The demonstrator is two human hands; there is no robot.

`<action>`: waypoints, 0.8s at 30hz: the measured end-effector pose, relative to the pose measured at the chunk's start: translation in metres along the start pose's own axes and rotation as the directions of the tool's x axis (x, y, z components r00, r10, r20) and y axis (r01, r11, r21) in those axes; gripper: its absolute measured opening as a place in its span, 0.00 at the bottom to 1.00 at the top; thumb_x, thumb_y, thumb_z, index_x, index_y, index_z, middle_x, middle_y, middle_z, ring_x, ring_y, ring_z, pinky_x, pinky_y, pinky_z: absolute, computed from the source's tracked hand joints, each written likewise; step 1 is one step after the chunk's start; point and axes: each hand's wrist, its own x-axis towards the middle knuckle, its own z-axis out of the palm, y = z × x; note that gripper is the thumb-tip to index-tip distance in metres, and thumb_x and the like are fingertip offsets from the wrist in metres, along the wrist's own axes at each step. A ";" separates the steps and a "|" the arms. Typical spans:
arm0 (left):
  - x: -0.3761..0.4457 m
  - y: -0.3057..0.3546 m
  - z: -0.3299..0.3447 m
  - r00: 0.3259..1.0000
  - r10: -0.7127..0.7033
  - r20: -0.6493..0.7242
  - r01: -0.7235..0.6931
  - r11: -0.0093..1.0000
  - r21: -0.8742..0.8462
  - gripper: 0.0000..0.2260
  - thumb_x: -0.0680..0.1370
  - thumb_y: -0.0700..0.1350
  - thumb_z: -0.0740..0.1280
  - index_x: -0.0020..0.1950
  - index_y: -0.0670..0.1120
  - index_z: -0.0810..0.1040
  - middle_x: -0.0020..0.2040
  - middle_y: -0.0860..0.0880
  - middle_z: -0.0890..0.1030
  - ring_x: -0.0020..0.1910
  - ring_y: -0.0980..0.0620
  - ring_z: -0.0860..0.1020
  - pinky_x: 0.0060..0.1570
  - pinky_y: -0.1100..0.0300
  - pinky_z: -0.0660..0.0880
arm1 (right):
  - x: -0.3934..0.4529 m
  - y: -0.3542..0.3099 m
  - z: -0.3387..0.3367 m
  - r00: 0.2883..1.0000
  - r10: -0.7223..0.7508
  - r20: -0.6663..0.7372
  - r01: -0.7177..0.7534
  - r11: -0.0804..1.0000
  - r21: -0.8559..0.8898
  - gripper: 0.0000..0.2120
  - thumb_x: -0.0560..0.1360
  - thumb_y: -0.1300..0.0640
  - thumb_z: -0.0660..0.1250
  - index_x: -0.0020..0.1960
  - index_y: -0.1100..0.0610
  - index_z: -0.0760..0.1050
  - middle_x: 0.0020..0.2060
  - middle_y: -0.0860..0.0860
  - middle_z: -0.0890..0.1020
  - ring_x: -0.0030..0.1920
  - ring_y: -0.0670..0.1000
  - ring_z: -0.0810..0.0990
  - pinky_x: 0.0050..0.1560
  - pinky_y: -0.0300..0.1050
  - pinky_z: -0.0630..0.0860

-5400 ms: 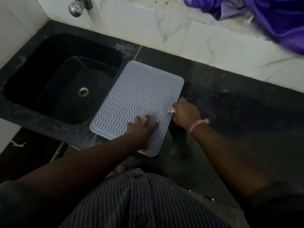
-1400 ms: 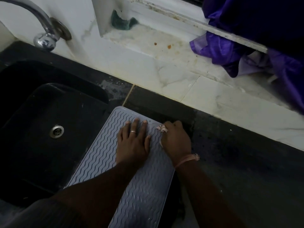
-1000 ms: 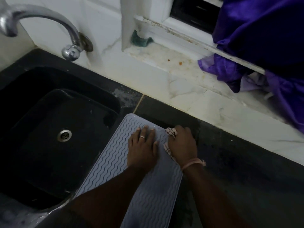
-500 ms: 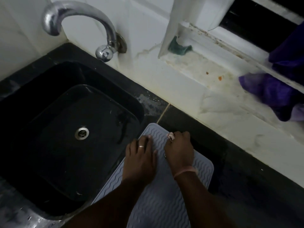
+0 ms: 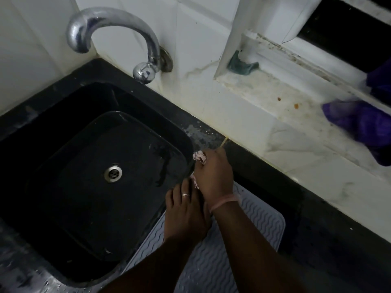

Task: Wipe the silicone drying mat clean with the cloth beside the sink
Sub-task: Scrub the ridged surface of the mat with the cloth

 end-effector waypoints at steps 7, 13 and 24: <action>0.006 0.005 -0.003 0.999 -0.033 -0.005 0.034 0.999 0.035 0.32 0.84 0.59 0.53 0.80 0.38 0.62 0.74 0.38 0.69 0.73 0.37 0.66 0.77 0.39 0.56 | -0.005 0.032 -0.001 0.994 -0.009 0.110 0.026 0.989 -0.148 0.11 0.78 0.53 0.68 0.59 0.54 0.81 0.57 0.55 0.76 0.50 0.56 0.81 0.49 0.49 0.80; 0.008 0.004 -0.003 1.000 -0.019 0.016 0.018 0.998 0.066 0.33 0.84 0.60 0.51 0.81 0.38 0.58 0.74 0.37 0.69 0.73 0.37 0.66 0.77 0.36 0.53 | -0.013 0.073 -0.034 0.979 0.089 0.183 -0.028 0.950 -0.312 0.07 0.80 0.52 0.66 0.53 0.54 0.80 0.52 0.54 0.76 0.43 0.52 0.80 0.40 0.43 0.72; 0.007 0.002 -0.010 0.996 -0.038 0.083 0.034 0.999 0.041 0.34 0.84 0.62 0.48 0.82 0.40 0.58 0.75 0.39 0.67 0.74 0.39 0.65 0.77 0.34 0.45 | -0.028 0.101 -0.045 0.959 0.247 0.142 -0.182 0.914 -0.362 0.09 0.77 0.52 0.66 0.48 0.59 0.77 0.50 0.56 0.78 0.41 0.52 0.76 0.35 0.42 0.64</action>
